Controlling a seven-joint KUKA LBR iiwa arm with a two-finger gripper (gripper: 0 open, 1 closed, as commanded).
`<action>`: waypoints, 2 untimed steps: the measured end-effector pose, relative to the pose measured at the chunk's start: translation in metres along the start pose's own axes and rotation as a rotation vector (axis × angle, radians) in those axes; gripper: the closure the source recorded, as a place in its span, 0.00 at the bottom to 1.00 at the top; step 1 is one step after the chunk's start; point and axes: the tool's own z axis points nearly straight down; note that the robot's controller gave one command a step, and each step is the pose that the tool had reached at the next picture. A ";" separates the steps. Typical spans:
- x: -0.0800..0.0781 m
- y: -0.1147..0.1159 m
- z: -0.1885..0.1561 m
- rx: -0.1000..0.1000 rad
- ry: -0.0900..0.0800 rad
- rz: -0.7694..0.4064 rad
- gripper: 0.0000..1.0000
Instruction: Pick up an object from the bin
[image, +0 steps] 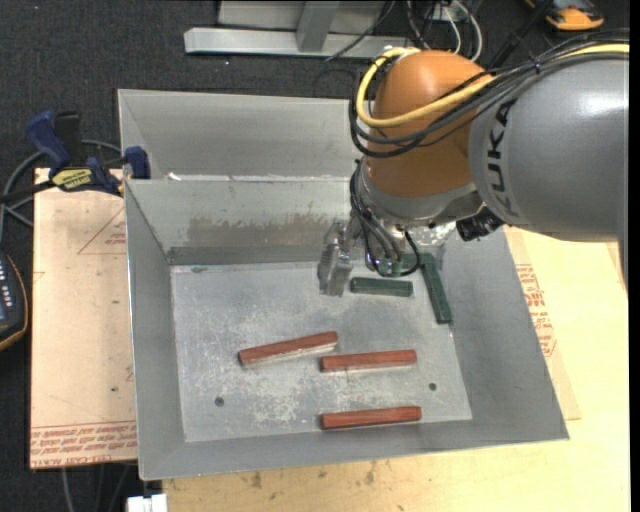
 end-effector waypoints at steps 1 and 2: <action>0.002 -0.001 0.005 0.003 0.008 0.000 0.00; 0.031 -0.027 0.156 0.006 0.020 -0.079 0.00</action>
Offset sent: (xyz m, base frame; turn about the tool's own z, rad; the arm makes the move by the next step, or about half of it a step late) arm 0.0000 0.0000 0.0000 0.0000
